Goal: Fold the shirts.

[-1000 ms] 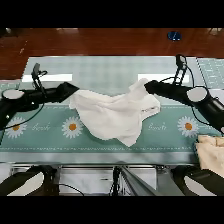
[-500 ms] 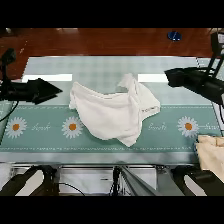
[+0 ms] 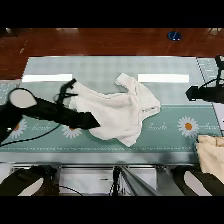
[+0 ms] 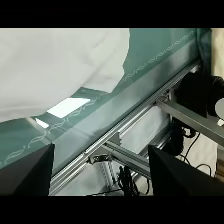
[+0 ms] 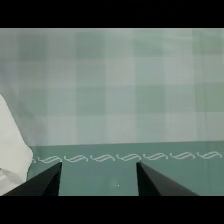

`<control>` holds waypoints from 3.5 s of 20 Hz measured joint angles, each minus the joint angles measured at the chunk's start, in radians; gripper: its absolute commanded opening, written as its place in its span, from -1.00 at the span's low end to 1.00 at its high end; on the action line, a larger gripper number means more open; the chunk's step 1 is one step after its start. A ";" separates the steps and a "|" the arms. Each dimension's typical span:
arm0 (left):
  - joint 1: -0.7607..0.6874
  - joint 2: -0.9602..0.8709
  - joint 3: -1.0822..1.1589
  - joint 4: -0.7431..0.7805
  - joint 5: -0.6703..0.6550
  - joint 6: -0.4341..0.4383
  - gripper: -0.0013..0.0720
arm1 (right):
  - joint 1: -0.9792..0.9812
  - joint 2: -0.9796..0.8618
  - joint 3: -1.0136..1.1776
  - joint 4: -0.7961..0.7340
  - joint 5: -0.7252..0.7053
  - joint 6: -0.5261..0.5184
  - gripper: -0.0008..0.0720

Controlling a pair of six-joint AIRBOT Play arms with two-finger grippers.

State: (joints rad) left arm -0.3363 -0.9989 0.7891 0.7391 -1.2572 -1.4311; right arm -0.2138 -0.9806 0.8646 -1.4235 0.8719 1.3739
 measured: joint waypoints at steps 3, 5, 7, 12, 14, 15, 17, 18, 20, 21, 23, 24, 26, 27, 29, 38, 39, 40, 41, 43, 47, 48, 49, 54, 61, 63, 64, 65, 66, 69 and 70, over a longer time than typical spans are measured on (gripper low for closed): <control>-0.071 -0.082 -0.026 0.034 0.018 -0.029 1.00 | -0.012 -0.042 0.000 0.018 0.014 -0.026 0.53; -0.084 -0.113 -0.047 0.062 0.024 -0.039 1.00 | -0.016 -0.059 0.000 0.026 0.017 -0.039 0.63; -0.089 -0.136 -0.063 0.086 0.024 -0.043 1.00 | -0.018 -0.070 0.000 0.031 0.018 -0.045 0.62; -0.064 -0.200 -0.078 0.173 0.051 -0.069 1.00 | -0.019 -0.080 0.001 0.036 0.021 -0.052 0.62; -0.041 -0.224 -0.079 0.185 0.056 -0.077 1.00 | -0.019 -0.081 0.001 0.037 0.021 -0.053 0.62; -0.028 -0.235 -0.080 0.187 0.066 -0.077 1.00 | -0.019 -0.082 0.001 0.040 0.021 -0.054 0.62; 0.000 -0.261 -0.081 0.177 0.081 -0.077 1.00 | -0.019 -0.082 0.001 0.049 0.021 -0.058 0.62; 0.009 -0.275 -0.081 0.165 0.088 -0.076 1.00 | -0.019 -0.082 0.001 0.052 0.021 -0.062 0.62; 0.025 -0.310 -0.081 0.118 0.112 -0.059 1.00 | -0.019 -0.082 0.001 0.059 0.021 -0.065 0.62; 0.031 -0.332 -0.081 0.080 0.128 -0.048 1.00 | -0.019 -0.082 0.001 0.060 0.020 -0.067 0.62; 0.034 -0.376 -0.080 0.000 0.148 -0.035 1.00 | -0.019 -0.082 0.001 0.061 0.019 -0.069 0.62; 0.035 -0.400 -0.079 -0.035 0.155 -0.036 0.88 | -0.019 -0.082 0.001 0.062 0.019 -0.069 0.62; 0.038 -0.442 -0.074 -0.062 0.170 -0.054 -0.82 | -0.019 -0.082 0.001 0.063 0.019 -0.071 0.62; 0.042 -0.460 -0.070 -0.060 0.195 -0.058 -0.87 | -0.019 -0.082 0.001 0.063 0.019 -0.072 0.62; 0.051 -0.477 -0.050 -0.072 0.204 -0.050 -0.88 | -0.019 -0.082 0.001 0.064 0.019 -0.072 0.66; 0.072 -0.442 0.093 -0.095 0.086 0.029 -0.87 | -0.048 -0.292 0.001 0.365 0.150 -0.281 0.67; 0.077 -0.436 0.105 -0.095 0.068 0.033 -0.88 | -0.051 -0.327 0.001 0.415 0.176 -0.312 0.67; 0.084 -0.429 0.115 -0.096 0.056 0.036 -0.87 | -0.053 -0.364 0.001 0.466 0.191 -0.339 0.67; 0.092 -0.424 0.121 -0.097 0.045 0.038 -0.87 | -0.055 -0.392 0.001 0.504 0.204 -0.360 0.67; 0.111 -0.412 0.131 -0.111 0.026 0.047 -0.88 | -0.056 -0.445 0.001 0.572 0.226 -0.392 0.66; 0.162 -0.389 0.139 -0.206 0.002 0.093 -0.88 | -0.053 -0.527 0.002 0.683 0.234 -0.402 0.20; 0.177 -0.383 0.140 -0.247 0.001 0.114 -0.88 | -0.047 -0.547 0.002 0.695 0.228 -0.386 -0.10; 0.193 -0.377 0.140 -0.299 0.000 0.139 -0.88 | -0.036 -0.566 0.002 0.704 0.219 -0.374 -0.55; 0.279 -0.344 0.146 -0.590 -0.032 0.285 -0.88 | 0.019 -0.587 0.010 0.738 0.175 -0.372 -0.91; 0.473 -0.246 0.332 -0.946 -0.145 0.384 -0.88 | -0.061 -0.262 0.222 0.758 0.172 -0.391 -0.91; 0.540 -0.204 0.443 -1.043 -0.153 0.389 -0.88 | -0.091 -0.159 0.337 0.766 0.164 -0.361 -0.91; 0.570 -0.184 0.502 -1.077 -0.157 0.389 -0.88 | -0.102 -0.113 0.402 0.766 0.154 -0.349 -0.91; 0.601 -0.161 0.567 -1.111 -0.157 0.385 -0.88 | -0.110 -0.074 0.463 0.765 0.152 -0.335 -0.91; 0.629 -0.140 0.624 -1.136 -0.157 0.374 -0.88 | -0.115 -0.037 0.529 0.765 0.146 -0.324 -0.91; 0.730 -0.068 0.771 -1.172 -0.151 0.296 -0.88 | -0.124 0.049 0.718 0.725 0.139 -0.265 -0.91; 0.767 -0.042 0.800 -1.182 -0.146 0.259 -0.88 | -0.126 0.074 0.781 0.697 0.135 -0.233 -0.91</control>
State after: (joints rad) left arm 0.4309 -1.0409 1.5894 -0.4431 -1.4033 -1.1721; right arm -0.3393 -0.9070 1.6459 -0.7261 1.0073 1.1412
